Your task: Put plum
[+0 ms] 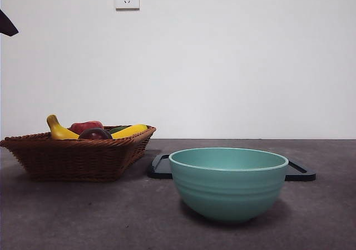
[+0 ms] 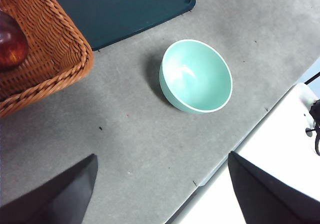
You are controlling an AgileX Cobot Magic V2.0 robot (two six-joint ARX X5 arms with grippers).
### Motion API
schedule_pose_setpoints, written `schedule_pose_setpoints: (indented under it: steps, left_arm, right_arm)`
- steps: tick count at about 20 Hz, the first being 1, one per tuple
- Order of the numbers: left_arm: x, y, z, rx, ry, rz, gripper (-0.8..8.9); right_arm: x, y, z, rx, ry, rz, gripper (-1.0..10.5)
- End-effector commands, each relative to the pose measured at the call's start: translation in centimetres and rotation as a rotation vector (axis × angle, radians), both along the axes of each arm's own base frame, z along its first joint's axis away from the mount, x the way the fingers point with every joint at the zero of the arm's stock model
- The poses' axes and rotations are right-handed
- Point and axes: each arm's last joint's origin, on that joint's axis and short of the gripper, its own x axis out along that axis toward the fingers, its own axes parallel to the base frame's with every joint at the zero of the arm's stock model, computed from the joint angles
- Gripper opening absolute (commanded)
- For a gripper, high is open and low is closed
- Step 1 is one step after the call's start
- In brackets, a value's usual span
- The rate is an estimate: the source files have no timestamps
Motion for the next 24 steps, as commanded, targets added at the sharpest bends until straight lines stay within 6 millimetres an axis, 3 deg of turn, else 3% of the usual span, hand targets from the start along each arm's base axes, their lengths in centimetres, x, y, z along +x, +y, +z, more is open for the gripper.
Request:
schedule_pose_setpoints:
  steps: [1,6,7,10,24]
  left_arm:
    - [0.08,-0.12,0.63,-0.007,-0.025,-0.016,4.05]
    - [0.05,-0.11,0.61,-0.006,-0.021,-0.016,3.76]
    - [0.03,-0.1,0.59,-0.004,-0.019,-0.016,2.9]
    - [0.04,-0.1,0.59,-0.005,-0.019,-0.016,0.03]
    - [0.06,-0.11,0.61,-0.006,-0.022,-0.016,0.07]
  right_arm:
    - [0.01,0.12,0.43,0.012,-0.005,0.005,2.4]
    - [0.01,0.12,0.43,0.011,-0.005,0.006,2.4]
    - [0.01,0.12,0.42,0.011,-0.005,0.006,2.2]
    - [0.0,0.11,0.41,0.009,-0.006,0.009,0.1]
    - [0.02,0.13,0.44,0.007,-0.016,0.016,0.1]
